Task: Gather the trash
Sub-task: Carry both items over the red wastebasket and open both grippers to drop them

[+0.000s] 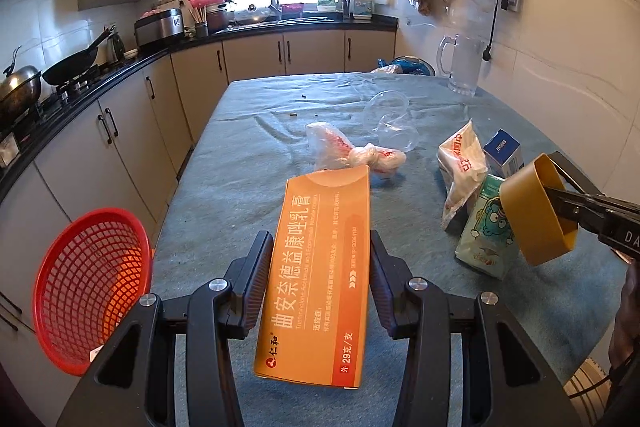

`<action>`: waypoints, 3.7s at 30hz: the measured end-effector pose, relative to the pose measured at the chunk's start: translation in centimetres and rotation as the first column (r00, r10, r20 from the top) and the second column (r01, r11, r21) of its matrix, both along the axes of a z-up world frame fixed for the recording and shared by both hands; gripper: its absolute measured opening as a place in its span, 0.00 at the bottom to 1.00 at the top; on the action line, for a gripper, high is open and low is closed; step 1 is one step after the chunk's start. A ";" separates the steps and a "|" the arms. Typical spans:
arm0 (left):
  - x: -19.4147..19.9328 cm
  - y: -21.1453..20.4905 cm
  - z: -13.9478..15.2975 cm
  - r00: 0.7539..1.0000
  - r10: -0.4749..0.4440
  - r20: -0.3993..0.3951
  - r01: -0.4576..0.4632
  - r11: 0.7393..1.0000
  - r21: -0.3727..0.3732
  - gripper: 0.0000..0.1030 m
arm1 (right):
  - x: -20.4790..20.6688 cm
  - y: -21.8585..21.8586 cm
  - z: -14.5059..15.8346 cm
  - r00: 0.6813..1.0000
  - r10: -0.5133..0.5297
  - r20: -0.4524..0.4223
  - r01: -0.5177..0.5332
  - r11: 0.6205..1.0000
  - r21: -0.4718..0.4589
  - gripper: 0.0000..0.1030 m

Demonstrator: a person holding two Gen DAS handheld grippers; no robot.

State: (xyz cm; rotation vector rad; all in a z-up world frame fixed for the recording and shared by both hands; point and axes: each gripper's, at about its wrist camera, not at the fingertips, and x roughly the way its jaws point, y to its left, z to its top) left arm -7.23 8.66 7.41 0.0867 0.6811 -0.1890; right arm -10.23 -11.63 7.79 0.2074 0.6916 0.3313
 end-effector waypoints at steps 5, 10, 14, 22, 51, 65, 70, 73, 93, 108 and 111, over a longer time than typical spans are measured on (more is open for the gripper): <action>-0.4 0.9 0.1 1.000 0.010 0.006 -0.010 1.000 -0.015 0.44 | -0.1 0.7 0.5 1.000 0.009 0.006 -0.009 1.000 -0.002 0.08; -0.9 1.8 0.2 1.000 0.019 0.012 -0.019 0.999 -0.027 0.44 | -0.5 1.9 1.3 0.999 0.029 0.023 -0.029 1.000 -0.009 0.08; -1.1 2.4 0.5 0.999 0.034 0.020 -0.033 0.999 -0.027 0.44 | -0.3 3.0 1.9 0.998 0.054 0.027 -0.054 0.998 -0.011 0.08; -1.7 4.5 0.9 0.995 0.091 0.032 -0.090 0.995 -0.034 0.44 | 0.6 6.6 2.0 0.992 0.124 0.020 -0.124 0.992 -0.021 0.08; -2.1 18.2 -0.1 0.941 0.338 0.009 -0.336 0.938 -0.080 0.44 | 4.7 20.9 0.8 0.943 0.327 -0.058 -0.330 0.943 -0.042 0.08; -1.1 24.4 -2.7 0.898 0.436 -0.060 -0.440 0.893 -0.098 0.44 | 7.1 28.0 0.2 0.914 0.396 -0.081 -0.401 0.914 -0.059 0.08; -0.6 25.1 -3.3 0.896 0.438 -0.072 -0.443 0.890 -0.104 0.44 | 8.4 29.8 -1.2 0.909 0.400 -0.116 -0.408 0.911 -0.061 0.08; -0.4 25.4 -3.7 0.896 0.437 -0.079 -0.444 0.889 -0.112 0.44 | 8.8 30.7 -1.9 0.904 0.408 -0.131 -0.418 0.906 -0.065 0.08; -0.1 25.5 -4.0 0.895 0.439 -0.078 -0.446 0.886 -0.129 0.46 | 9.5 32.1 -3.3 0.890 0.430 -0.151 -0.442 0.895 -0.059 0.15; -2.3 23.1 -2.1 0.895 0.445 -0.024 -0.445 0.888 -0.116 0.51 | 7.4 28.5 -1.4 0.904 0.416 -0.099 -0.418 0.908 0.003 0.21; -2.7 21.6 -1.7 0.901 0.433 -0.006 -0.432 0.897 -0.096 0.54 | 6.9 27.2 -1.2 0.911 0.403 -0.093 -0.404 0.915 0.008 0.23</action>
